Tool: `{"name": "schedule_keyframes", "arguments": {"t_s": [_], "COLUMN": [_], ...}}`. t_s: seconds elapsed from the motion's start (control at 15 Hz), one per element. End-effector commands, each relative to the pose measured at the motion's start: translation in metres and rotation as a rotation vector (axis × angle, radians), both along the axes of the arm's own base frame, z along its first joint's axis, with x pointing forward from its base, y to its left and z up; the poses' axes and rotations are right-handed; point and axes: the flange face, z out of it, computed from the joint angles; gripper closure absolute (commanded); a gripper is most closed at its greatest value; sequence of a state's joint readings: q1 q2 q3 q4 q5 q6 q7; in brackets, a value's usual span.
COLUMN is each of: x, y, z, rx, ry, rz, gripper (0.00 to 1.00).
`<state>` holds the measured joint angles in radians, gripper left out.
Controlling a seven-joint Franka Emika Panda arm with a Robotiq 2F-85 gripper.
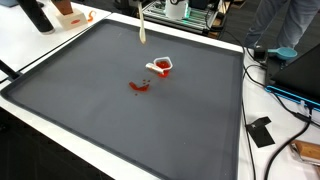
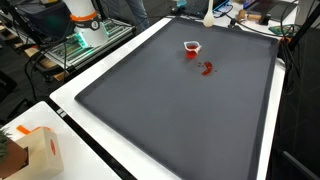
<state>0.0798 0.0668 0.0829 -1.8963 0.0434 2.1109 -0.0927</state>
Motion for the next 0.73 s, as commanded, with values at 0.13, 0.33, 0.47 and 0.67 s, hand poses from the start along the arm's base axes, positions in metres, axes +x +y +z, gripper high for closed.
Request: {"name": "schedule_keyframes", "arguments": {"t_s": [0.13,0.33,0.47,0.67], "x": [-0.0006,-0.0007,-0.0007,-0.0007], "y": [0.0042,0.0048,0.0048,0.0048], "z": [0.0008,0.0008,0.0008,0.0008], "rx": [-0.007,-0.007,-0.007,-0.007], "ry": [0.0,0.0,0.0,0.0], "rz": [0.009,0.01,0.01,0.01], "gripper": [0.88,0.88,0.88,0.88]}}
